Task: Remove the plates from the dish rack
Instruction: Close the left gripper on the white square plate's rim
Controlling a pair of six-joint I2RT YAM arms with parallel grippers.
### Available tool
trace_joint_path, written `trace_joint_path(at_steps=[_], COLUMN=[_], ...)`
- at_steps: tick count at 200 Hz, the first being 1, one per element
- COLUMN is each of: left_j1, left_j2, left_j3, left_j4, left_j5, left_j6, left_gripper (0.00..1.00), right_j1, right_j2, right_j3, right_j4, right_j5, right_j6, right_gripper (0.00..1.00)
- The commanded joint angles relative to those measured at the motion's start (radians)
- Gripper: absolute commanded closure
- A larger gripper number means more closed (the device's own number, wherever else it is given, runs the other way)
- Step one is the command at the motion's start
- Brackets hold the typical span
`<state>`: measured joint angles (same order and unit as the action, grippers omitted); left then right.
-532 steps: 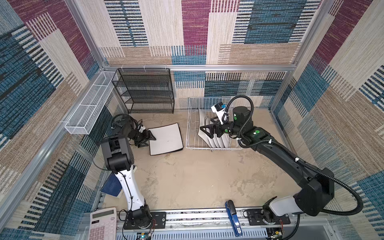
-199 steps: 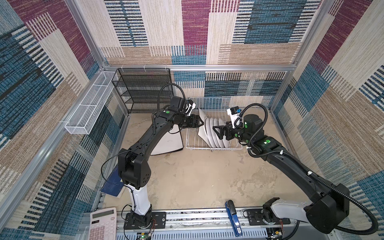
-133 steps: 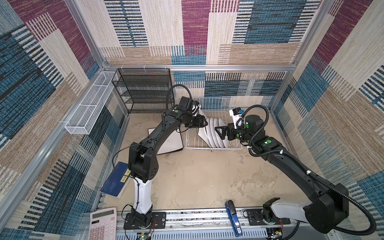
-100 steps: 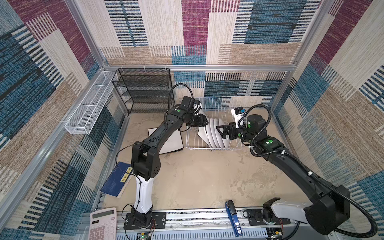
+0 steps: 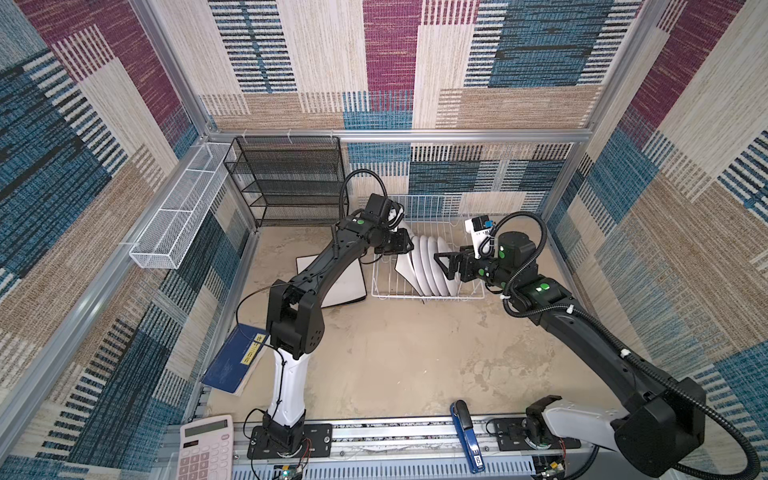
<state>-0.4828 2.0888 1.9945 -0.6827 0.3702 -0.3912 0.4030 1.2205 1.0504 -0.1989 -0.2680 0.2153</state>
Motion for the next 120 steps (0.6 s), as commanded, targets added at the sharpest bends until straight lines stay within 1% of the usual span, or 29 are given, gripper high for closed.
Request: trace_joint_path(at_steps=[1, 31, 70, 93, 120], left_j1=[0.001, 0.001, 0.002, 0.0, -0.003], left_j2=[-0.007, -0.027, -0.045, -0.054, -0.074], left_j3=[-0.02, -0.069, -0.111, -0.129, -0.181], left_j4=[-0.001, 0.046, 0.096, 0.131, 0.206], left_j5=[-0.03, -0.026, -0.017, 0.001, 0.018], left_j6=[-0.031, -0.073, -0.125, -0.159, -0.236], left_gripper=[0.75, 0.82, 0.91, 1.0, 1.0], right_j1=[0.0, 0.0, -0.001, 0.0, -0.001], right_j2=[-0.008, -0.008, -0.014, -0.018, -0.012], right_j3=[-0.006, -0.002, -0.007, -0.01, -0.007], right_j4=[0.032, 0.029, 0.03, 0.034, 0.035], right_j5=[0.01, 0.032, 0.03, 0.033, 0.033], right_j6=[-0.001, 0.001, 0.006, 0.002, -0.002], right_gripper=[0.01, 0.01, 0.01, 0.01, 0.01])
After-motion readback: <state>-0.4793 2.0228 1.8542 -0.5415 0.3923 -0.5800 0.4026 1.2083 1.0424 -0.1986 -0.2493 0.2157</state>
